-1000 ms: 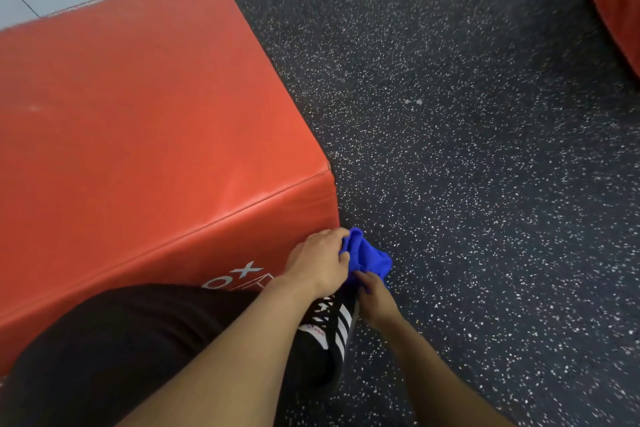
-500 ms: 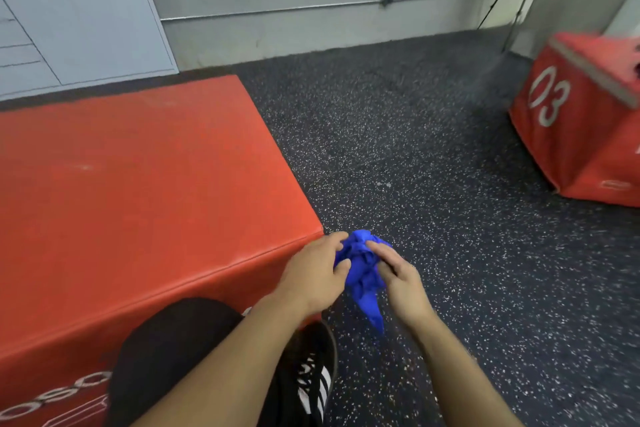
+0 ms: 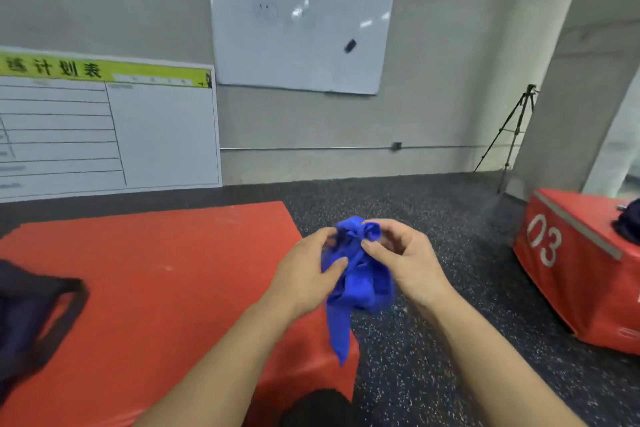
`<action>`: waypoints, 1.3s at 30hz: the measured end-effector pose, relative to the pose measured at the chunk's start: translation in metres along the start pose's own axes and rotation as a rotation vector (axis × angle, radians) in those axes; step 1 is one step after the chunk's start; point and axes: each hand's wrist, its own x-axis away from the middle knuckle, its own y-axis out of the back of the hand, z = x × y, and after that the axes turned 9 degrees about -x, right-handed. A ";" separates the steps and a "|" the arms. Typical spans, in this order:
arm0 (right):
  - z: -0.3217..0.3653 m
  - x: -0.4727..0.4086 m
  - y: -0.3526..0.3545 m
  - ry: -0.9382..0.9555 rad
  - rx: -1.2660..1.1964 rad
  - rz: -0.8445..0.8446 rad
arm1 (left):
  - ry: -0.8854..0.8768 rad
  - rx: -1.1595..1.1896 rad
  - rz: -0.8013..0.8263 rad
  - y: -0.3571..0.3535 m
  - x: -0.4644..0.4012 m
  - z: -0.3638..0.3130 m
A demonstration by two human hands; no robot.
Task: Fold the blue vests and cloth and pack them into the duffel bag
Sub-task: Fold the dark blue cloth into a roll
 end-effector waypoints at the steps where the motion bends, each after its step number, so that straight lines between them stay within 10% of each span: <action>1: 0.013 -0.008 -0.010 0.031 0.023 -0.001 | -0.017 0.006 -0.034 0.016 -0.002 -0.002; 17: 0.170 -0.082 -0.155 0.255 0.480 0.219 | 0.113 -0.030 -0.345 0.252 0.025 0.015; 39: 0.208 -0.072 -0.214 -0.082 -0.226 0.206 | 0.113 -0.457 -0.130 0.351 0.076 0.040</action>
